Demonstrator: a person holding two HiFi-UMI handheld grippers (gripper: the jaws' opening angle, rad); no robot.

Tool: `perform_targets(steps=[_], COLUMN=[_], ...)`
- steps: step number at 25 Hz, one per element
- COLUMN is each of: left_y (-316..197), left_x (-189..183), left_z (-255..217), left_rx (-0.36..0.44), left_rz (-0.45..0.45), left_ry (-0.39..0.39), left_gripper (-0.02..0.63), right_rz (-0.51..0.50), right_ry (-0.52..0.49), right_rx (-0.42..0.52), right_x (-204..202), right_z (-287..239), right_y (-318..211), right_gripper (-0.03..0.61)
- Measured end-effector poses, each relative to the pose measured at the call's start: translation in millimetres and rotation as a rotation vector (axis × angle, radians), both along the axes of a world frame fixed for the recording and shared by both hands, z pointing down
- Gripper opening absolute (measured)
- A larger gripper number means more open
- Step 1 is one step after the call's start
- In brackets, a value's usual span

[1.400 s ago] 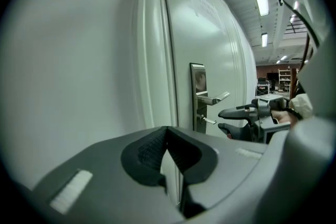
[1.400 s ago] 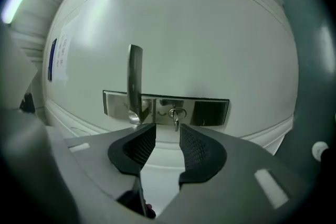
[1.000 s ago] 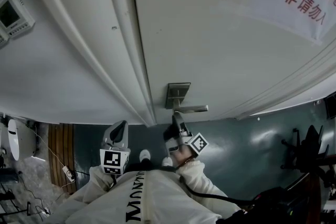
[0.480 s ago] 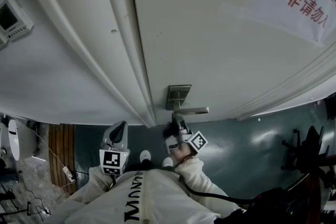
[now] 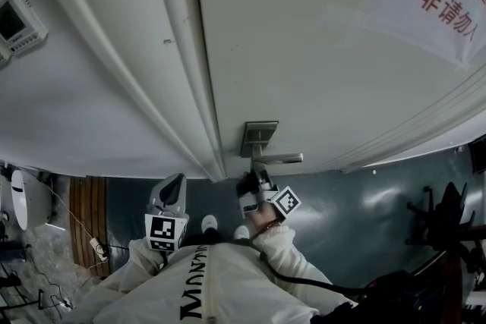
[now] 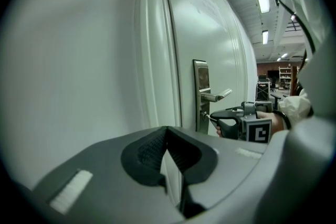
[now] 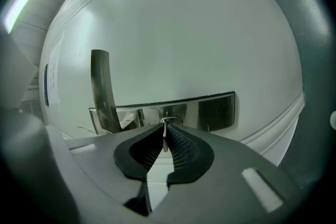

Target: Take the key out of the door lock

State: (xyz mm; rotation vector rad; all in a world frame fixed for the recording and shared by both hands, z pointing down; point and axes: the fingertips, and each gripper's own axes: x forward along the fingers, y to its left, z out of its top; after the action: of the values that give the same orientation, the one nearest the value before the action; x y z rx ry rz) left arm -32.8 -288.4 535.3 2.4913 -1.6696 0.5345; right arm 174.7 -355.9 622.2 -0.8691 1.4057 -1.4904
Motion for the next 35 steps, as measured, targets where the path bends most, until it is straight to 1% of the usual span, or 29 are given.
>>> perform_targets(steps=[9, 17, 21, 27, 29, 35], left_y=[8.0, 17.1, 21.3, 25.0, 26.6, 24.0], left_x=[4.6, 1.3, -0.9, 11.2, 17.2, 26.4], left_z=[0.8, 0.4, 2.4, 4.6, 4.2, 1.5], left_rx=[0.0, 0.0, -0.003, -0.003, 0.0, 0.011], left_rz=[0.007, -0.003, -0.008, 0.024, 0.04, 0.056], left_ry=[0.005, 0.005, 0.006, 0.012, 0.01, 0.019], left_gripper=[0.0, 0.0, 0.0, 0.0, 0.0, 0.0], right_rz=[0.003, 0.006, 0.002, -0.011, -0.016, -0.061], right_ry=[0.022, 0.015, 0.008, 0.046, 0.074, 0.259], right_rx=[-0.009, -0.007, 0.013, -0.023, -0.013, 0.071], right_x=[0.6, 1.1, 1.7, 4.3, 8.1, 9.7], right_z=[0.0, -1.1, -1.0, 11.2, 7.0, -13.9], right_y=[1.6, 4.4, 23.4, 47.6, 52.9, 61.5], right_gripper=[0.023, 0.023, 0.023, 0.023, 0.023, 0.023])
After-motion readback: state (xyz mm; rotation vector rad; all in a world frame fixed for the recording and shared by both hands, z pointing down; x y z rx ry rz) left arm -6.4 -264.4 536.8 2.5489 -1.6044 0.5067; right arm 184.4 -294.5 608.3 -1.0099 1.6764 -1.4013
